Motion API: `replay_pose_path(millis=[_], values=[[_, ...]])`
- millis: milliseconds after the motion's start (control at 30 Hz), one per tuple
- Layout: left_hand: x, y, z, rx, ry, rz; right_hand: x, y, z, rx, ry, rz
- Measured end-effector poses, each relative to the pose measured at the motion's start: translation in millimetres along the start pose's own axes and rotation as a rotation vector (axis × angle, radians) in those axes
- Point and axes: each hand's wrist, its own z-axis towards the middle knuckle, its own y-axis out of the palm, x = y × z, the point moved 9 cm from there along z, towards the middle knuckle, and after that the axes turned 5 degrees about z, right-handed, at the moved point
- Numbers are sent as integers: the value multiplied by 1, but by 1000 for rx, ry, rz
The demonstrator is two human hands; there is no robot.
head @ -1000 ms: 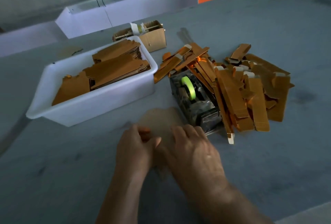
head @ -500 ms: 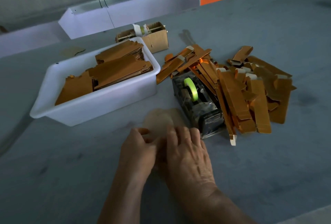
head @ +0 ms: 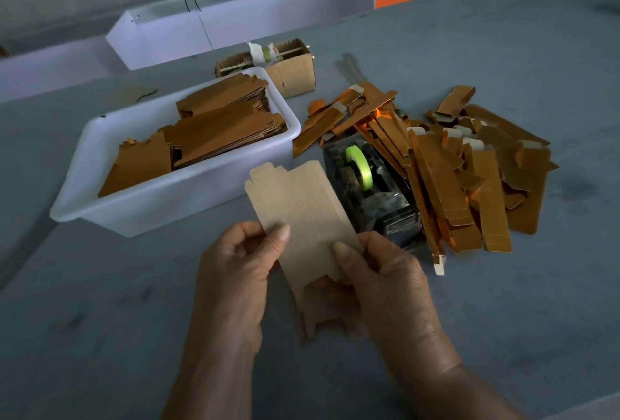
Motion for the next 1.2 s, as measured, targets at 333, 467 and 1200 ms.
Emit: replay_pose_path(millis=[333, 467, 1200], values=[[23, 15, -10, -224, 26, 34, -19, -11, -4, 20, -135, -176], [24, 23, -15, -216, 35, 48, -10, -7, 0, -69, -35, -110], [10, 46, -29, -438, -41, 0, -48, 12, -19, -158, -321, -349]])
